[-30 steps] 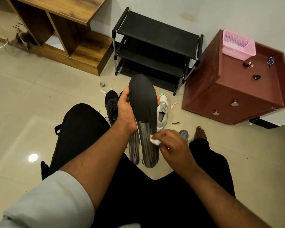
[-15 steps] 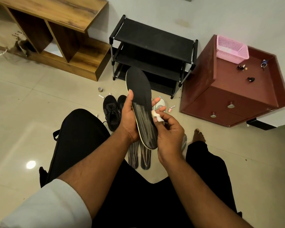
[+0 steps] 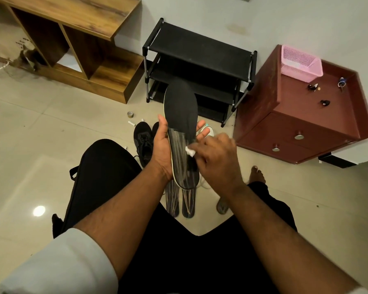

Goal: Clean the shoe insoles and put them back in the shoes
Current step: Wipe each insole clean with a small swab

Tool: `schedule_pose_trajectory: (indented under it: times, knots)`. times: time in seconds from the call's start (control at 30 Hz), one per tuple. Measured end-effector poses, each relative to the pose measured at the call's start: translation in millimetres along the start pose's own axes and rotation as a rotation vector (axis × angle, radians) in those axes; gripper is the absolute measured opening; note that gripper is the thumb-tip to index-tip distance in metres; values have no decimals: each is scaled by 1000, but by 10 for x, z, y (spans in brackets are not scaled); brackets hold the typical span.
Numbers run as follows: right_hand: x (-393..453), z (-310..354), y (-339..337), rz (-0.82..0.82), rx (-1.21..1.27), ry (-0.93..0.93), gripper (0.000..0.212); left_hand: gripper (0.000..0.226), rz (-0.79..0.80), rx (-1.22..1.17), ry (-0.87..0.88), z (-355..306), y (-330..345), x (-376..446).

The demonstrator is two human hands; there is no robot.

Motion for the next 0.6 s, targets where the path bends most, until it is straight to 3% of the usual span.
schedule_pose_trajectory:
  times: [0.1, 0.23, 0.4, 0.6]
  knots:
    - [311, -41, -14, -59, -73, 18, 33, 84, -25, 62, 28, 8, 23, -38]
    - [480, -88, 24, 47, 25, -11, 26, 77, -59, 53, 79, -12, 11, -35]
    - [46, -39, 68, 122, 223, -4, 20, 95, -54, 15, 63, -39, -36, 15]
    - [-461, -19, 97, 113, 317, -44, 21, 92, -102, -30, 120, -43, -94, 98]
Point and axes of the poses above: each hand's wrist, its own x-axis towards the middle knuckle, its own y-axis out of the palm, z = x × y, the point moved 1 cm from there along x, towards the middle knuckle, and after that the axes turned 8 degrees about y, right-handed, at the moved point
